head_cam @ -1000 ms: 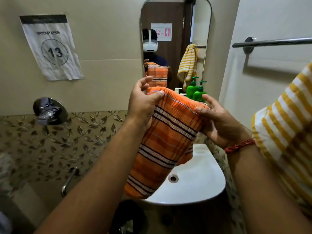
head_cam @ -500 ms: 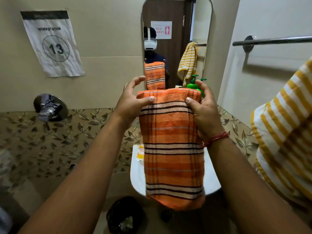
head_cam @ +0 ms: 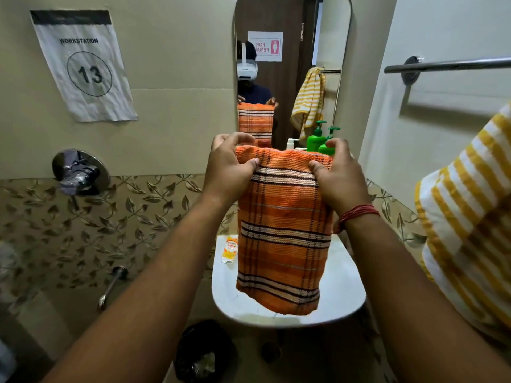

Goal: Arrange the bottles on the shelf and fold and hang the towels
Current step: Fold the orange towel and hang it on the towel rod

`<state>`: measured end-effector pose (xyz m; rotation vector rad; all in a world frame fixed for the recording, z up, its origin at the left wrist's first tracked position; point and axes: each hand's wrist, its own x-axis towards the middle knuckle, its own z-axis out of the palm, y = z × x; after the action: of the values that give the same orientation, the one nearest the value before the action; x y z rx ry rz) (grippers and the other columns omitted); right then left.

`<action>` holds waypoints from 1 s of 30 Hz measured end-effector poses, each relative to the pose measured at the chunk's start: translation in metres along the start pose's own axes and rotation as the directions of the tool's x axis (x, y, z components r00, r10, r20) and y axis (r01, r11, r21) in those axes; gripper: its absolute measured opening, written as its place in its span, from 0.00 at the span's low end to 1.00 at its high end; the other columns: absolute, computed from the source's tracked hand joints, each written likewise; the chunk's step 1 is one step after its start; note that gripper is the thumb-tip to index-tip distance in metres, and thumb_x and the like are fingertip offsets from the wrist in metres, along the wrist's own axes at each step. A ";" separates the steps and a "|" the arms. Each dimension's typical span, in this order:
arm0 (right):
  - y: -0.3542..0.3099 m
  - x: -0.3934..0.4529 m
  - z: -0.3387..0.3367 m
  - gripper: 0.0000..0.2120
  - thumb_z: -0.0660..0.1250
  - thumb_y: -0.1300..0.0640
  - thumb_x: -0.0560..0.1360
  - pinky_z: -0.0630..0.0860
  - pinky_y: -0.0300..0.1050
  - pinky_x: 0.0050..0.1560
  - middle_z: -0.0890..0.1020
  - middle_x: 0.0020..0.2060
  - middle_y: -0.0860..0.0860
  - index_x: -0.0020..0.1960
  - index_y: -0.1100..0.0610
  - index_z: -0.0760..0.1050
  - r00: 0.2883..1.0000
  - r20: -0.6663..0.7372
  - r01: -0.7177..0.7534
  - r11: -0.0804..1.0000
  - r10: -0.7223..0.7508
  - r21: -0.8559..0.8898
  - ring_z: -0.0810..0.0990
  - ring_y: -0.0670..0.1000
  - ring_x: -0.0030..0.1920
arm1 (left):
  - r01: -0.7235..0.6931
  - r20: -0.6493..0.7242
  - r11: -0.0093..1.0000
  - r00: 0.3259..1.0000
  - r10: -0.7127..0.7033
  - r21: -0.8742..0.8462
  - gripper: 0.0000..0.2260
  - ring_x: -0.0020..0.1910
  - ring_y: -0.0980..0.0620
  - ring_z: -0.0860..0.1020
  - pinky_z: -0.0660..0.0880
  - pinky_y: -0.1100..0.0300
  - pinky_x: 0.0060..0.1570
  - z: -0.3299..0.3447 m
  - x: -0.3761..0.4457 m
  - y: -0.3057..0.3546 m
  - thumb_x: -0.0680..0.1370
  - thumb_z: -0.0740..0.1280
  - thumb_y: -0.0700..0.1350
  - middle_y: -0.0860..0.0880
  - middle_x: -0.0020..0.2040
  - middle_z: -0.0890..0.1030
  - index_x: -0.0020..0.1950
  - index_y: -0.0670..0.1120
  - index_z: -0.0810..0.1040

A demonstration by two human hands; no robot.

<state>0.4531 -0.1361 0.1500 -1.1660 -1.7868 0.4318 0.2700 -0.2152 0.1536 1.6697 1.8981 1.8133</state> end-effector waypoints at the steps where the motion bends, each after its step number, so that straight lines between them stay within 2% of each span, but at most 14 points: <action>1: 0.001 0.002 -0.001 0.24 0.69 0.51 0.78 0.75 0.53 0.59 0.75 0.65 0.56 0.71 0.51 0.66 1.000 0.021 -0.018 1.000 0.018 0.014 0.76 0.59 0.62 | 0.001 -0.002 1.000 1.000 -0.001 0.007 0.14 0.62 0.47 0.74 0.80 0.51 0.57 0.001 0.001 0.000 0.77 0.72 0.40 0.48 0.63 0.71 0.61 0.52 0.77; 4: 0.006 0.006 -0.011 0.27 0.74 0.53 0.74 0.78 0.56 0.60 0.73 0.65 0.55 0.70 0.49 0.68 0.987 0.159 -0.051 0.974 0.016 0.219 0.76 0.57 0.62 | 0.009 0.059 1.000 0.998 -0.010 0.017 0.17 0.62 0.47 0.73 0.80 0.52 0.57 -0.003 0.007 0.000 0.77 0.71 0.38 0.48 0.63 0.71 0.64 0.51 0.77; 6: 0.010 0.008 -0.020 0.30 0.75 0.62 0.72 0.80 0.57 0.58 0.76 0.61 0.54 0.70 0.49 0.69 0.949 0.313 -0.101 0.913 -0.030 0.396 0.78 0.56 0.61 | 0.008 0.151 0.999 0.988 -0.013 0.032 0.22 0.62 0.49 0.73 0.80 0.60 0.52 -0.008 0.011 0.000 0.77 0.70 0.35 0.48 0.64 0.70 0.69 0.49 0.75; 7: 0.011 0.008 -0.023 0.31 0.75 0.66 0.71 0.81 0.57 0.57 0.77 0.59 0.53 0.71 0.50 0.70 0.930 0.363 -0.116 0.901 -0.049 0.419 0.80 0.56 0.59 | 0.001 0.186 0.999 0.983 -0.008 0.040 0.24 0.63 0.49 0.73 0.80 0.62 0.50 -0.010 0.013 0.000 0.77 0.69 0.33 0.48 0.64 0.69 0.71 0.48 0.73; 8: 0.012 0.010 -0.025 0.31 0.74 0.67 0.71 0.82 0.56 0.56 0.78 0.58 0.52 0.70 0.51 0.70 0.927 0.371 -0.103 0.915 -0.054 0.390 0.80 0.55 0.58 | -0.012 0.207 0.999 0.978 0.002 0.048 0.25 0.63 0.50 0.73 0.80 0.62 0.51 -0.011 0.014 0.001 0.77 0.69 0.32 0.48 0.64 0.68 0.72 0.47 0.72; 10: 0.013 0.014 -0.024 0.28 0.75 0.65 0.71 0.82 0.55 0.56 0.77 0.59 0.54 0.69 0.51 0.72 0.956 0.288 -0.010 0.975 -0.056 0.223 0.80 0.56 0.58 | -0.057 0.219 0.995 0.975 0.037 0.088 0.26 0.62 0.49 0.73 0.80 0.57 0.57 -0.011 0.017 0.002 0.76 0.68 0.31 0.49 0.62 0.68 0.73 0.45 0.72; 14: 0.012 0.017 -0.017 0.17 0.72 0.62 0.74 0.79 0.53 0.59 0.75 0.54 0.53 0.63 0.56 0.77 0.983 0.133 0.134 0.990 -0.128 -0.036 0.76 0.55 0.56 | -0.219 0.202 0.927 0.966 0.162 0.305 0.22 0.58 0.51 0.70 0.75 0.56 0.63 -0.002 0.020 0.005 0.77 0.68 0.33 0.50 0.57 0.68 0.70 0.44 0.75; 17: 0.012 0.020 -0.016 0.13 0.68 0.67 0.75 0.77 0.55 0.62 0.69 0.53 0.51 0.57 0.56 0.78 0.980 0.050 0.196 0.975 -0.191 -0.108 0.72 0.55 0.56 | -0.290 0.160 0.850 0.956 0.244 0.439 0.17 0.57 0.51 0.67 0.74 0.52 0.60 0.001 0.022 0.001 0.78 0.67 0.37 0.49 0.54 0.68 0.65 0.47 0.78; 19: 0.015 0.023 -0.018 0.12 0.67 0.68 0.73 0.77 0.55 0.62 0.68 0.55 0.52 0.53 0.55 0.76 0.979 0.048 0.198 0.979 -0.196 -0.038 0.72 0.55 0.58 | -0.254 0.074 0.852 0.966 0.248 0.458 0.14 0.56 0.52 0.64 0.72 0.53 0.59 0.003 0.023 -0.003 0.77 0.66 0.38 0.50 0.53 0.68 0.61 0.49 0.79; 21: 0.015 0.024 -0.021 0.11 0.68 0.66 0.75 0.81 0.55 0.56 0.73 0.54 0.52 0.54 0.54 0.74 0.981 0.105 0.138 0.968 -0.162 0.208 0.77 0.55 0.55 | -0.181 -0.016 0.907 0.979 0.202 0.380 0.15 0.58 0.51 0.63 0.70 0.54 0.59 0.003 0.024 -0.003 0.75 0.65 0.37 0.49 0.55 0.68 0.57 0.52 0.80; 23: 0.015 0.023 -0.022 0.10 0.67 0.63 0.78 0.83 0.54 0.52 0.78 0.51 0.51 0.57 0.55 0.71 0.982 0.126 0.073 0.902 -0.139 0.425 0.81 0.54 0.53 | -0.101 0.023 0.987 0.995 0.099 0.128 0.14 0.59 0.48 0.71 0.74 0.53 0.56 0.001 0.026 0.000 0.77 0.64 0.37 0.49 0.56 0.74 0.56 0.54 0.79; 25: 0.014 0.023 -0.018 0.10 0.67 0.61 0.79 0.83 0.52 0.52 0.79 0.51 0.50 0.59 0.56 0.70 0.987 0.064 0.093 0.855 -0.146 0.511 0.81 0.52 0.53 | -0.002 0.085 0.987 0.996 0.016 -0.158 0.11 0.52 0.48 0.80 0.81 0.53 0.48 0.000 0.027 0.004 0.79 0.64 0.39 0.49 0.52 0.79 0.57 0.53 0.77; 28: 0.007 0.023 -0.011 0.13 0.65 0.57 0.81 0.82 0.52 0.56 0.80 0.54 0.49 0.63 0.58 0.69 0.986 -0.021 0.146 0.815 -0.163 0.560 0.82 0.49 0.55 | 0.000 0.009 0.976 1.000 0.002 -0.220 0.09 0.47 0.51 0.81 0.81 0.54 0.44 0.003 0.027 0.006 0.81 0.63 0.42 0.51 0.49 0.79 0.59 0.52 0.74; 30: 0.006 0.024 -0.009 0.17 0.66 0.55 0.80 0.82 0.54 0.57 0.81 0.56 0.52 0.66 0.58 0.68 0.985 0.008 0.127 0.753 -0.173 0.646 0.83 0.51 0.56 | 0.015 -0.062 0.965 0.998 -0.032 -0.262 0.08 0.43 0.52 0.79 0.77 0.59 0.38 0.009 0.028 0.006 0.82 0.61 0.42 0.51 0.47 0.78 0.60 0.50 0.72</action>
<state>0.4611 -0.1148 0.1628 -0.5149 -1.5710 0.9140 0.2683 -0.1917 0.1721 1.5116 1.6056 2.0285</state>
